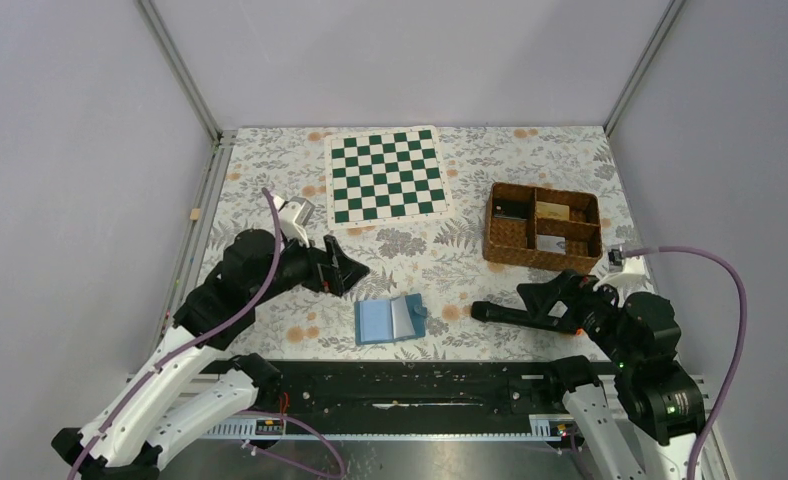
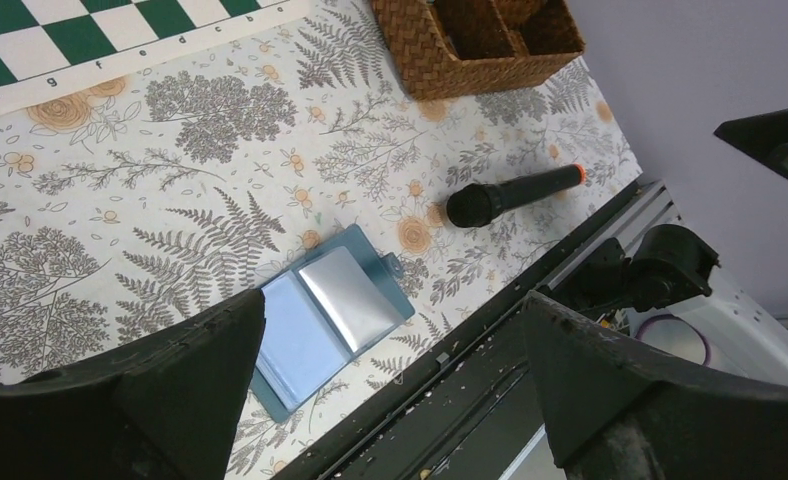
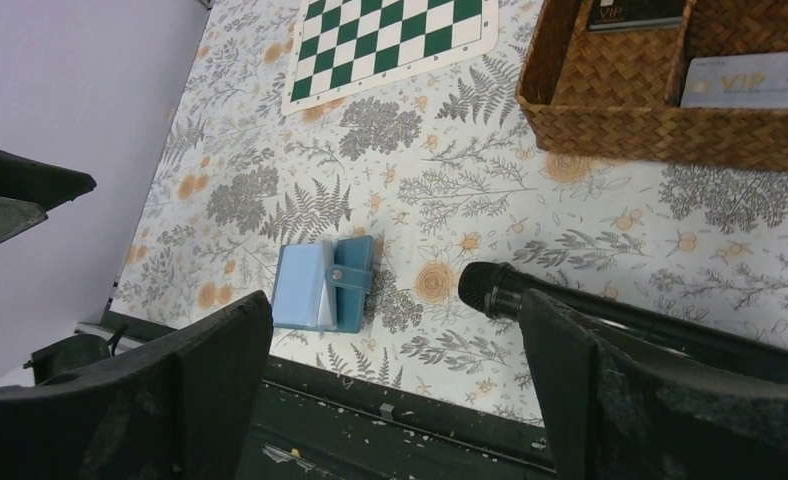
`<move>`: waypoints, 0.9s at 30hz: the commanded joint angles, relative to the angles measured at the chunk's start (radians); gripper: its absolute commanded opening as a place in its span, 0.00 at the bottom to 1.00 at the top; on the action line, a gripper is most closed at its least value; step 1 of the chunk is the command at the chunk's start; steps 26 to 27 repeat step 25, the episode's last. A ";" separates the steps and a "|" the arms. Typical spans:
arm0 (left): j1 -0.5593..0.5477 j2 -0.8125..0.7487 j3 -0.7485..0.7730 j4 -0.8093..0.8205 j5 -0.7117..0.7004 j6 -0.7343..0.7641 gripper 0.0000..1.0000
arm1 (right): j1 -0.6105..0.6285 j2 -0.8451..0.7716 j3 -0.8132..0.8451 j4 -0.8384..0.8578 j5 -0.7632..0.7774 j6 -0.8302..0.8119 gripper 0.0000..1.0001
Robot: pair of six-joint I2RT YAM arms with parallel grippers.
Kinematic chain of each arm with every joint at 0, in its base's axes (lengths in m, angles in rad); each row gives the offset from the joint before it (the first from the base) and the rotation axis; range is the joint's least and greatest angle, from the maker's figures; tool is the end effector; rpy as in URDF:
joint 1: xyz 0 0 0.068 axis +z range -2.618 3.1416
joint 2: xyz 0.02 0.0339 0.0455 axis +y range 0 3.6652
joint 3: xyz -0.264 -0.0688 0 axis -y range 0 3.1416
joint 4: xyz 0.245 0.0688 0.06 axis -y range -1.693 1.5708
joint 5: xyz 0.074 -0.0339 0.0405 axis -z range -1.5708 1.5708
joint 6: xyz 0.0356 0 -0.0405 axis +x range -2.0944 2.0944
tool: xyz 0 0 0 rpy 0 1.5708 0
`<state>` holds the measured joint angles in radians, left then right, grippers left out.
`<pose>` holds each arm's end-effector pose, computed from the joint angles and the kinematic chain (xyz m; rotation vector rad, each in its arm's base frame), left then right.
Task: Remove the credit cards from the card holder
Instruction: Reset both arms
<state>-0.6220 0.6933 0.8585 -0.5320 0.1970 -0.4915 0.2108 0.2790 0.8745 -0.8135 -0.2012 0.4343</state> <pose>0.1182 -0.0933 0.3426 0.2714 2.0279 -0.9124 0.0393 0.0157 0.3498 0.0565 1.8294 0.6389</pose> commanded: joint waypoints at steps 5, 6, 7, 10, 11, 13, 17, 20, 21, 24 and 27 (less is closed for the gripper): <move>0.004 -0.083 -0.028 0.084 0.004 -0.019 0.99 | 0.005 -0.053 0.026 -0.040 0.009 0.073 0.99; 0.004 -0.087 -0.031 0.079 0.000 -0.017 0.99 | 0.006 -0.051 0.026 -0.040 0.005 0.080 0.99; 0.004 -0.091 -0.034 0.074 -0.001 -0.016 0.99 | 0.006 -0.050 0.026 -0.041 0.000 0.084 0.99; 0.004 -0.095 -0.042 0.069 0.001 -0.014 0.99 | 0.006 -0.049 0.031 -0.040 0.005 0.087 0.99; 0.005 -0.096 -0.042 0.069 0.004 -0.016 0.99 | 0.006 -0.049 0.031 -0.041 0.010 0.087 0.99; 0.004 -0.097 -0.038 0.069 0.006 -0.015 0.99 | 0.006 -0.047 0.032 -0.041 0.008 0.088 0.99; 0.004 -0.095 -0.029 0.069 0.009 -0.010 0.99 | 0.007 -0.040 0.018 -0.036 0.006 0.100 0.99; 0.004 -0.093 -0.025 0.069 0.017 -0.007 0.99 | 0.005 -0.038 0.004 -0.032 0.004 0.110 0.99; 0.004 -0.095 -0.027 0.069 0.019 -0.007 0.99 | 0.006 -0.037 0.002 -0.032 0.003 0.111 0.99; 0.005 -0.096 -0.031 0.069 0.017 -0.005 0.99 | 0.006 -0.035 0.001 -0.031 0.002 0.110 0.99; 0.004 -0.096 -0.032 0.069 0.017 -0.004 0.99 | 0.006 -0.036 0.001 -0.028 -0.001 0.112 0.99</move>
